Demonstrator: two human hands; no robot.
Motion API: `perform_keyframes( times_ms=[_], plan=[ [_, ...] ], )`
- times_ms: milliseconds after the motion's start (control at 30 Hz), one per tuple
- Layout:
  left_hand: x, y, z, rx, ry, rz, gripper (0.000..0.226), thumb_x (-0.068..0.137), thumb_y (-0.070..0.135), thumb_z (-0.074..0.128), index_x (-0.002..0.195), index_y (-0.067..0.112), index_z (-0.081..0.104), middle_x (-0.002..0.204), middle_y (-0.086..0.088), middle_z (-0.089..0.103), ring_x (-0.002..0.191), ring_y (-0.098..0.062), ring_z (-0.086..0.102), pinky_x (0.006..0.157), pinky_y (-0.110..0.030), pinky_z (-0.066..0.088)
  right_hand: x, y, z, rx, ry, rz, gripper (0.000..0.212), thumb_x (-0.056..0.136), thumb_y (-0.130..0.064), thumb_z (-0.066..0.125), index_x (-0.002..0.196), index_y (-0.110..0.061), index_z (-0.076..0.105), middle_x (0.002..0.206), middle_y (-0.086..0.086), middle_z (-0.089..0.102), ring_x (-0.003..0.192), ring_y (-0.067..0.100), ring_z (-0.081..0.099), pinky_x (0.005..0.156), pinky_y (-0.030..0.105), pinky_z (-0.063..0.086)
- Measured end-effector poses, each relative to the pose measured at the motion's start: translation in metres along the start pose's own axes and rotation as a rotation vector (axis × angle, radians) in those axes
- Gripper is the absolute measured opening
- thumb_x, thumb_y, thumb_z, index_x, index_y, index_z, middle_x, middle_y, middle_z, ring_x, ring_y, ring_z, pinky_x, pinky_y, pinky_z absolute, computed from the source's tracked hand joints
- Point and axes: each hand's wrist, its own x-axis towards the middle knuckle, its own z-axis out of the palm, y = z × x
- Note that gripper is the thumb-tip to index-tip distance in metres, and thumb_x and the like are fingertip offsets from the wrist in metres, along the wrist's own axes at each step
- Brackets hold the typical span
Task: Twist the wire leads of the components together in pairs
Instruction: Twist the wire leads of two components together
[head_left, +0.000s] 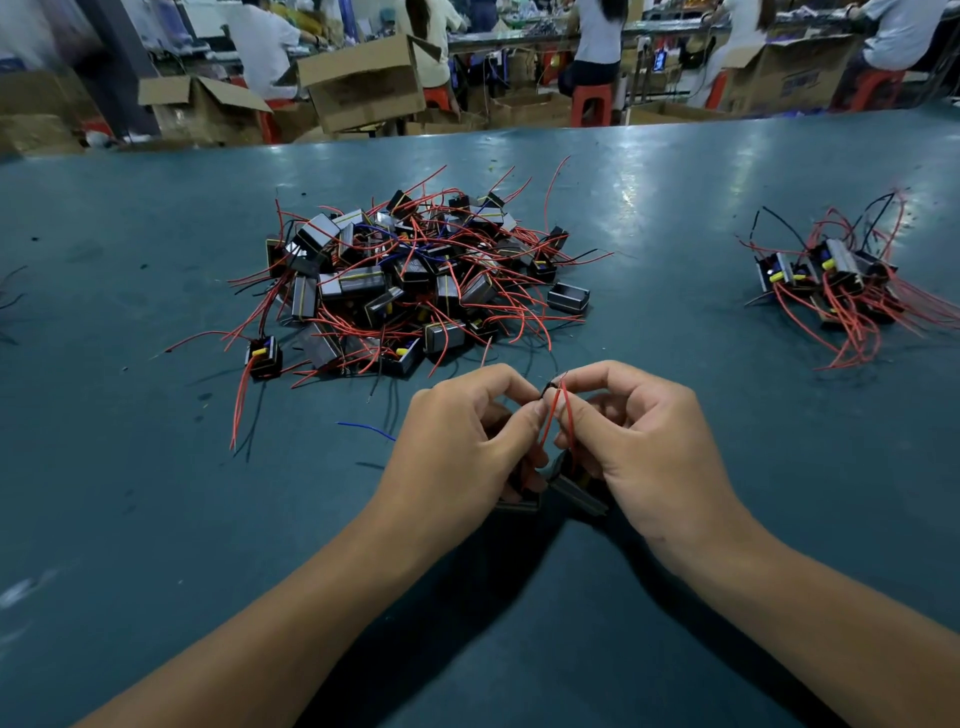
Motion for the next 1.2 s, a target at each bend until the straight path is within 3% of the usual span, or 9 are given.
perform_keyframes(
  times_ms=[267, 500, 600, 733, 833, 1033, 1200],
  plan=[
    [-0.002, 0.002, 0.002, 0.01, 0.024, 0.008, 0.012, 0.097, 0.019, 0.065, 0.086, 0.015, 0.068, 0.063, -0.006, 0.07, 0.052, -0.023, 0.07, 0.046, -0.031, 0.055, 0.0, 0.0, 0.0, -0.02, 0.03, -0.018, 0.011, 0.087, -0.016, 0.075, 0.081, -0.026, 0.074, 0.056, -0.001, 0.063, 0.055, 0.015, 0.053, 0.046, 0.022, 0.039],
    [-0.003, 0.005, 0.005, 0.081, 0.035, 0.063, 0.009, 0.095, 0.019, 0.067, 0.087, 0.016, 0.07, 0.064, -0.002, 0.07, 0.052, -0.018, 0.069, 0.049, -0.039, 0.06, 0.0, 0.001, 0.002, 0.021, 0.047, -0.06, 0.01, 0.086, -0.007, 0.073, 0.079, -0.013, 0.07, 0.052, -0.002, 0.057, 0.048, 0.008, 0.044, 0.044, 0.019, 0.035],
    [-0.001, 0.007, -0.002, 0.288, 0.081, 0.228, 0.008, 0.092, 0.02, 0.07, 0.084, 0.02, 0.071, 0.068, 0.006, 0.069, 0.06, -0.009, 0.067, 0.056, -0.028, 0.056, 0.001, 0.002, 0.0, -0.032, 0.046, -0.123, 0.011, 0.086, -0.008, 0.073, 0.08, -0.016, 0.07, 0.057, 0.012, 0.059, 0.054, 0.011, 0.05, 0.052, 0.024, 0.041],
    [0.003, 0.016, -0.018, 0.545, 0.211, 0.426, 0.006, 0.087, 0.022, 0.071, 0.09, 0.017, 0.071, 0.082, 0.008, 0.059, 0.075, -0.005, 0.054, 0.067, -0.015, 0.039, 0.0, -0.001, 0.0, -0.092, -0.03, -0.183, 0.004, 0.083, -0.02, 0.07, 0.08, -0.018, 0.069, 0.057, -0.006, 0.059, 0.052, 0.004, 0.047, 0.052, 0.016, 0.038],
    [0.005, 0.019, -0.025, 0.583, 0.266, 0.463, 0.012, 0.088, 0.026, 0.07, 0.092, 0.015, 0.068, 0.087, 0.005, 0.054, 0.081, -0.004, 0.049, 0.073, -0.018, 0.038, -0.001, -0.002, 0.0, -0.123, -0.067, -0.216, 0.004, 0.083, -0.019, 0.069, 0.079, -0.018, 0.068, 0.056, -0.01, 0.058, 0.05, 0.002, 0.046, 0.051, 0.014, 0.037],
    [0.003, 0.024, -0.027, 0.593, 0.072, 0.43, 0.019, 0.092, 0.036, 0.064, 0.085, 0.019, 0.071, 0.083, 0.009, 0.054, 0.082, -0.011, 0.051, 0.072, -0.032, 0.042, -0.005, -0.004, 0.0, -0.18, -0.122, -0.247, 0.007, 0.084, -0.019, 0.065, 0.079, -0.023, 0.068, 0.051, -0.003, 0.046, 0.049, 0.009, 0.039, 0.047, 0.026, 0.034],
    [0.002, 0.025, -0.025, 0.463, 0.055, 0.358, 0.022, 0.094, 0.027, 0.062, 0.075, 0.017, 0.065, 0.072, 0.011, 0.05, 0.068, -0.008, 0.048, 0.062, -0.019, 0.035, -0.007, -0.009, -0.001, -0.295, -0.123, -0.338, 0.007, 0.086, -0.018, 0.067, 0.079, -0.021, 0.067, 0.055, 0.005, 0.051, 0.05, 0.017, 0.04, 0.048, 0.03, 0.037]
  ],
)
